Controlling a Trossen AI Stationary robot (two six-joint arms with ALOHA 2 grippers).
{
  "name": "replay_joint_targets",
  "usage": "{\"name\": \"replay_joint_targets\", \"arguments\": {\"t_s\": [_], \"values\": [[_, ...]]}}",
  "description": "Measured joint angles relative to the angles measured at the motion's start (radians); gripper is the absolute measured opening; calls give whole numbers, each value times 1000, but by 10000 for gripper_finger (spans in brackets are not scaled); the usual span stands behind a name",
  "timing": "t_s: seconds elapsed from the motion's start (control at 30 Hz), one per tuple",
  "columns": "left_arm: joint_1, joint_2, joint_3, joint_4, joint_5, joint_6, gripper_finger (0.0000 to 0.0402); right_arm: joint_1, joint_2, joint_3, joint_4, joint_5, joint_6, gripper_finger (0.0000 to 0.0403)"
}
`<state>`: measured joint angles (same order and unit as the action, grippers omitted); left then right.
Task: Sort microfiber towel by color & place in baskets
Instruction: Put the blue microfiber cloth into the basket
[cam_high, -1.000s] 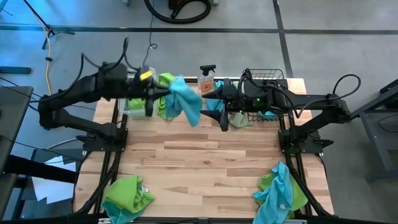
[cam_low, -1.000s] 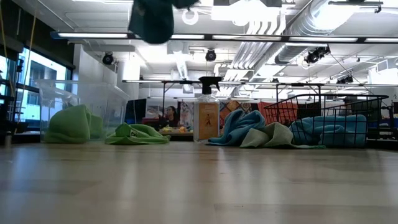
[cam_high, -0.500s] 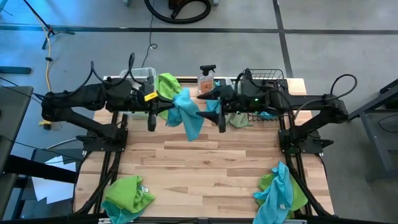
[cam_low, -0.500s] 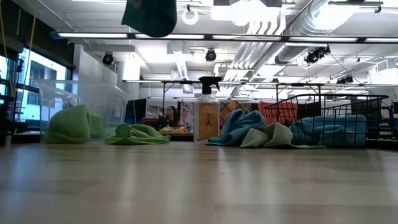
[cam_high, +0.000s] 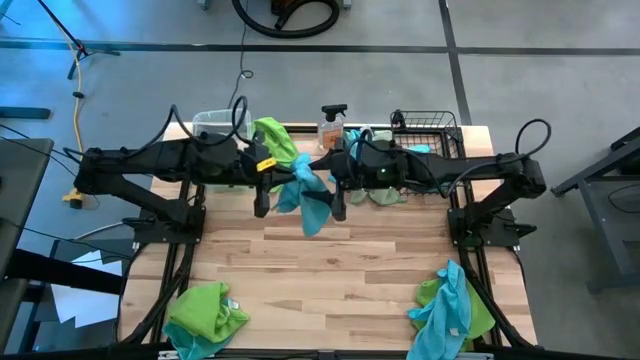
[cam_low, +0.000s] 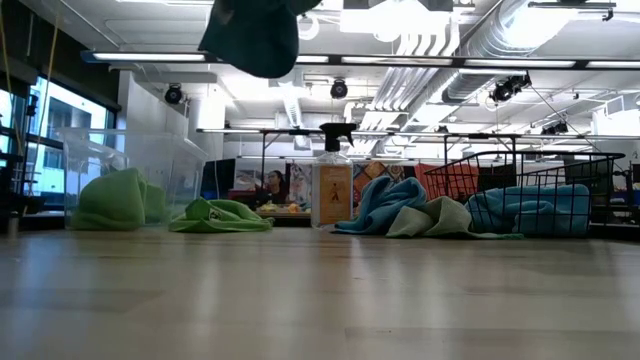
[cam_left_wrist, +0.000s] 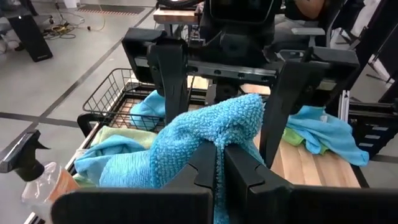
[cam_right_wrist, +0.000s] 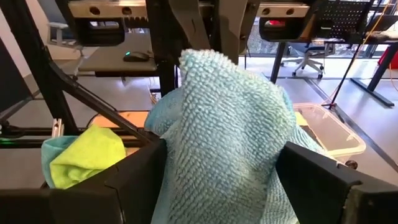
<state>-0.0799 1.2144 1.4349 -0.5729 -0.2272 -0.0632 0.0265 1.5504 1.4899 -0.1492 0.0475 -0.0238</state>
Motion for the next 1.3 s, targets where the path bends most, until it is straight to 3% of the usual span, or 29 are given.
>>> {"name": "replay_joint_targets", "arguments": {"t_s": [0.13, 0.23, 0.3, 0.43, 0.47, 0.87, 1.1, 1.3], "values": [[0, -1, 0, 1, 0, 25, 0, 0, 0, 0, -2, 1, 1, 276], [0, -1, 0, 1, 0, 31, 1, 0, 0, 0, -6, 3, 21, 231], [0, -1, 0, 1, 0, 32, 4, 0, 0, 0, -17, 4, 23, 180], [0, -1, 0, 1, 0, 34, 14, 0, 0, 0, -34, 3, 7, 37], [0, -1, 0, 1, 0, 35, 17, 0, 0, 0, -35, -1, 1, 20], [0, -13, 0, -19, 15, 30, 88, -6, -32, 0, -95, -34, -11, 5], [0, -76, 0, -120, 14, 9, 148, -40, -132, 0, -263, -31, -3, 3], [1, -143, 0, -173, -27, -11, 168, -46, -228, 1, -444, 34, 11, 2]]}}
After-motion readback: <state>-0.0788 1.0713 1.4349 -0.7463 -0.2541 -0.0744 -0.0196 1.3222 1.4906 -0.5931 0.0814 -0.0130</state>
